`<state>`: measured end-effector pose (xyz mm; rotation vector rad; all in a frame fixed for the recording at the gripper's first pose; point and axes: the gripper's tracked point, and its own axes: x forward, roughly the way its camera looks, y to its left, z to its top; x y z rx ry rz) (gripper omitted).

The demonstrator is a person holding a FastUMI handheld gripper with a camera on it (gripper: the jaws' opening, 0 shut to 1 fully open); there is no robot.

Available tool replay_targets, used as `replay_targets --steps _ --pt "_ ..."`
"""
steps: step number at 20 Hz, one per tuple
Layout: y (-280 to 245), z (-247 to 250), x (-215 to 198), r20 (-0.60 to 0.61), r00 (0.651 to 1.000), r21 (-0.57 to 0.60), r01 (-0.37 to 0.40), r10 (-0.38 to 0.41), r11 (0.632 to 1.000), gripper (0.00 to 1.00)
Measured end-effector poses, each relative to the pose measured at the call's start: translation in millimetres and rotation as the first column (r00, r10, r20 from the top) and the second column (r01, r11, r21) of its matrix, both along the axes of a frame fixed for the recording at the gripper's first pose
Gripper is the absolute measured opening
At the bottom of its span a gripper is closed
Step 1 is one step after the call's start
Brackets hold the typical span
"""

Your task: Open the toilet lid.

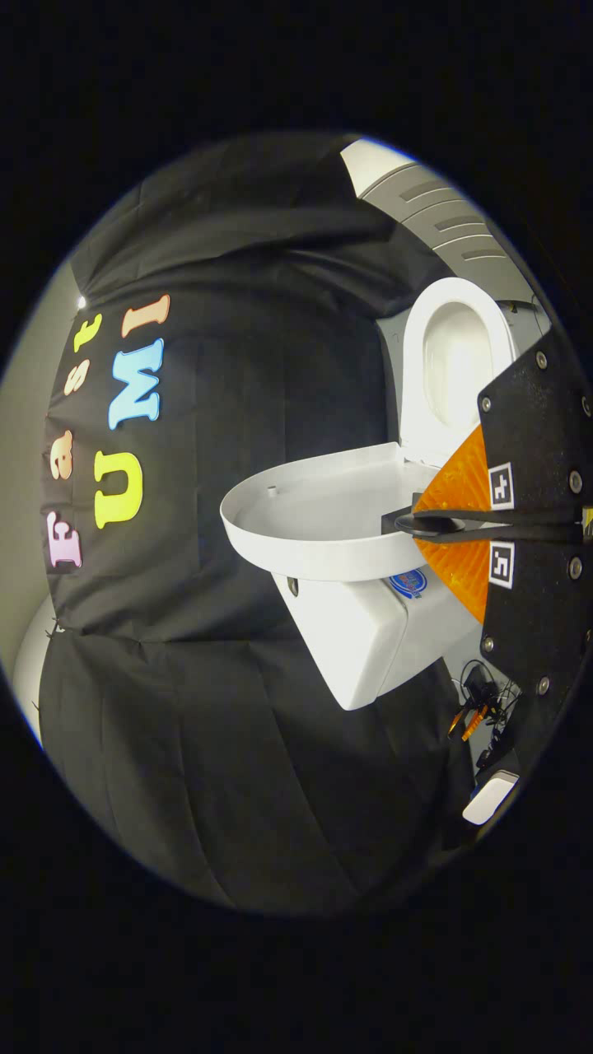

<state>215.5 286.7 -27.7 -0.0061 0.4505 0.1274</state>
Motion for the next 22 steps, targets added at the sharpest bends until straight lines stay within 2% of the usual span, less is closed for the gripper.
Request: replay_targets --steps 7,10,12,14,15,18,20,22 --pt "2.4 0.2 1.9 0.023 0.999 -0.031 -0.023 0.024 0.999 0.0" --pt "-2.2 2.9 2.2 0.049 0.998 0.002 -0.047 0.047 0.999 0.01" --pt "2.1 3.3 3.1 0.06 0.994 0.038 -0.09 0.088 0.995 0.05" --pt "8.4 4.0 1.2 0.066 0.988 0.068 -0.143 0.139 0.987 0.18" --pt "-0.5 7.0 -2.6 0.076 0.99 0.044 -0.126 0.122 0.991 0.22" --pt "-11.5 20.4 -13.2 0.13 0.983 0.03 -0.137 0.132 0.99 0.8" --pt "-15.6 33.3 -20.8 0.169 0.974 0.037 -0.157 0.148 0.987 0.94" --pt "-28.3 49.5 -29.6 0.21 0.965 0.013 -0.161 0.155 0.987 0.94"
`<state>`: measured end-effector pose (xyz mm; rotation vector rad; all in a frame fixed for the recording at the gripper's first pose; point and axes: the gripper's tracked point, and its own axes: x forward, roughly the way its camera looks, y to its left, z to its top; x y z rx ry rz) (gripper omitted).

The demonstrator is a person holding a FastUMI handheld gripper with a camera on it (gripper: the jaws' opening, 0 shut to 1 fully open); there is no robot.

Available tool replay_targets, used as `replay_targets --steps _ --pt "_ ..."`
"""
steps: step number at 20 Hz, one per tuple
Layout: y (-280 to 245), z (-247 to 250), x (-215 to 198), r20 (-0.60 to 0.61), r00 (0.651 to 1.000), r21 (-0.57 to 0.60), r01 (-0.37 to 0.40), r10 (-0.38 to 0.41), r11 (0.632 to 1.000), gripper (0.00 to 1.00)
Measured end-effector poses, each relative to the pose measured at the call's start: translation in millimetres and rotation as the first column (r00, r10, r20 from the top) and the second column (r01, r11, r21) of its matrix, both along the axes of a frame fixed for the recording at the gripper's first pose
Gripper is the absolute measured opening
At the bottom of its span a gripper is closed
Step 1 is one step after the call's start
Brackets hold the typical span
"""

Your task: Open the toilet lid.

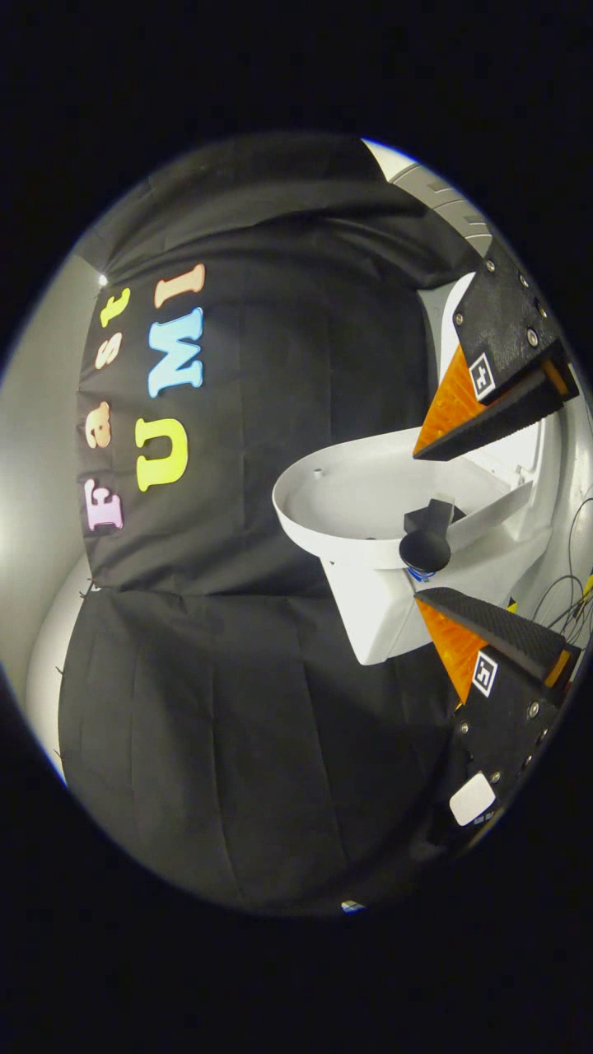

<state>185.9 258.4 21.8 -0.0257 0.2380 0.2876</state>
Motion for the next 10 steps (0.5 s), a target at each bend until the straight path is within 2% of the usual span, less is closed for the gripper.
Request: replay_targets --steps 6,10 --pt "-58.7 57.5 -20.1 0.13 0.991 -0.011 0.04 -0.039 0.999 0.94" --pt "-101.2 97.9 -41.1 0.228 0.97 0.0 0.089 -0.086 0.996 0.94"
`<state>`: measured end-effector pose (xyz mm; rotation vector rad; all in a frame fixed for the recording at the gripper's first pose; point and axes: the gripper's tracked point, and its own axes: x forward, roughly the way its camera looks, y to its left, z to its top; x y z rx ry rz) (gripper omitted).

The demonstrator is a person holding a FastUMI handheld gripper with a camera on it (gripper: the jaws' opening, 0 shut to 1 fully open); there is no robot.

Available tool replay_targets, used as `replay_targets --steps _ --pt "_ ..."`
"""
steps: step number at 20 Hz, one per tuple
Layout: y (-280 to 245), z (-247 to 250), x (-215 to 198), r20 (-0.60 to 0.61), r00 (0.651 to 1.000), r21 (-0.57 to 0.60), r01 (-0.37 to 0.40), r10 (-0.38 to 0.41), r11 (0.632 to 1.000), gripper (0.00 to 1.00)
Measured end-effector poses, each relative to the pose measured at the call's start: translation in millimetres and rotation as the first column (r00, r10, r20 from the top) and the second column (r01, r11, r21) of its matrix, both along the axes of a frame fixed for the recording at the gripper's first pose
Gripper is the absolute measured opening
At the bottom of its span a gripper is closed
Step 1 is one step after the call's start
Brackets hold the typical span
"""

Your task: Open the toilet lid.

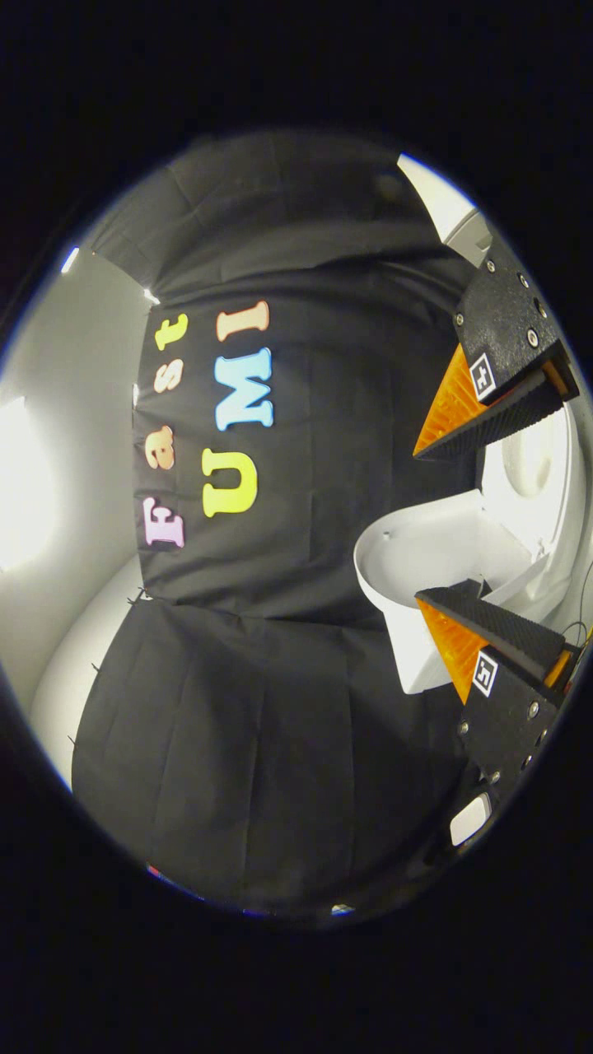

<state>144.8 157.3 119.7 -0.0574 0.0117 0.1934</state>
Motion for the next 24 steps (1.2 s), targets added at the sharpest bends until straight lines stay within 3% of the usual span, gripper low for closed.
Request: replay_targets --steps 6,15,20,24 --pt "-64.8 -2.1 -32.0 0.069 0.995 -0.072 0.083 -0.078 0.994 0.94" --pt "-149.2 -27.0 -69.1 0.07 0.978 -0.008 0.196 -0.195 0.981 0.94" --pt "-175.0 -27.6 -83.4 0.091 0.965 -0.018 0.251 -0.248 0.968 0.94" --pt "-178.2 -25.3 -88.6 0.104 0.963 0.004 0.25 -0.249 0.968 0.94"
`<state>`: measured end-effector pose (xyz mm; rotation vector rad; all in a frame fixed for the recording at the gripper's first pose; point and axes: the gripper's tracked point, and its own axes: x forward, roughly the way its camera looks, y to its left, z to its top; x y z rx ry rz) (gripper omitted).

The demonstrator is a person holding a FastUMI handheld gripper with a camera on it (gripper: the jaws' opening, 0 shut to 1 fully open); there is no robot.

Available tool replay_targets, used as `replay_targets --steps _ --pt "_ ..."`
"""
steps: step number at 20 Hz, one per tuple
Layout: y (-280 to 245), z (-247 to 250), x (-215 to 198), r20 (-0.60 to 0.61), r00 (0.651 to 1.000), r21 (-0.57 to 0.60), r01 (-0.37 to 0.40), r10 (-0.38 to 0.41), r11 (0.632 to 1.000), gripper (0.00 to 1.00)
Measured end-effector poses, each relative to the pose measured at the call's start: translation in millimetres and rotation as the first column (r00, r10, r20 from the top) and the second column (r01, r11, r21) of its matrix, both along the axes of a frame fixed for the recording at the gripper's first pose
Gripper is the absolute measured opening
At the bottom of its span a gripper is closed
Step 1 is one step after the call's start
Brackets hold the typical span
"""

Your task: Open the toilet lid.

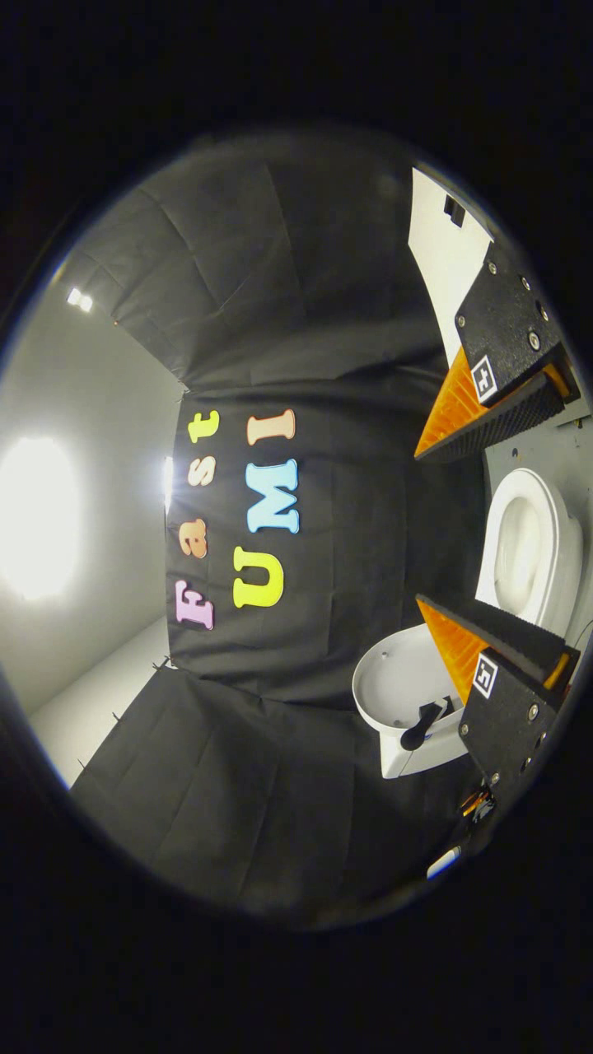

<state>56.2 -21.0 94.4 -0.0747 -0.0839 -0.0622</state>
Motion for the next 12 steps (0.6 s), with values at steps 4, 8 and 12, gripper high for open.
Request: replay_targets --steps 4,8,12 --pt "-4.6 -4.0 -2.3 0.005 1.0 0.011 -0.003 0.003 1.0 0.94" --pt "-5.0 -8.0 -2.4 -0.007 1.0 0.012 -0.006 0.006 1.0 0.94" --pt "-1.7 -13.1 -1.1 -0.022 1.0 0.011 -0.016 0.016 1.0 0.94"
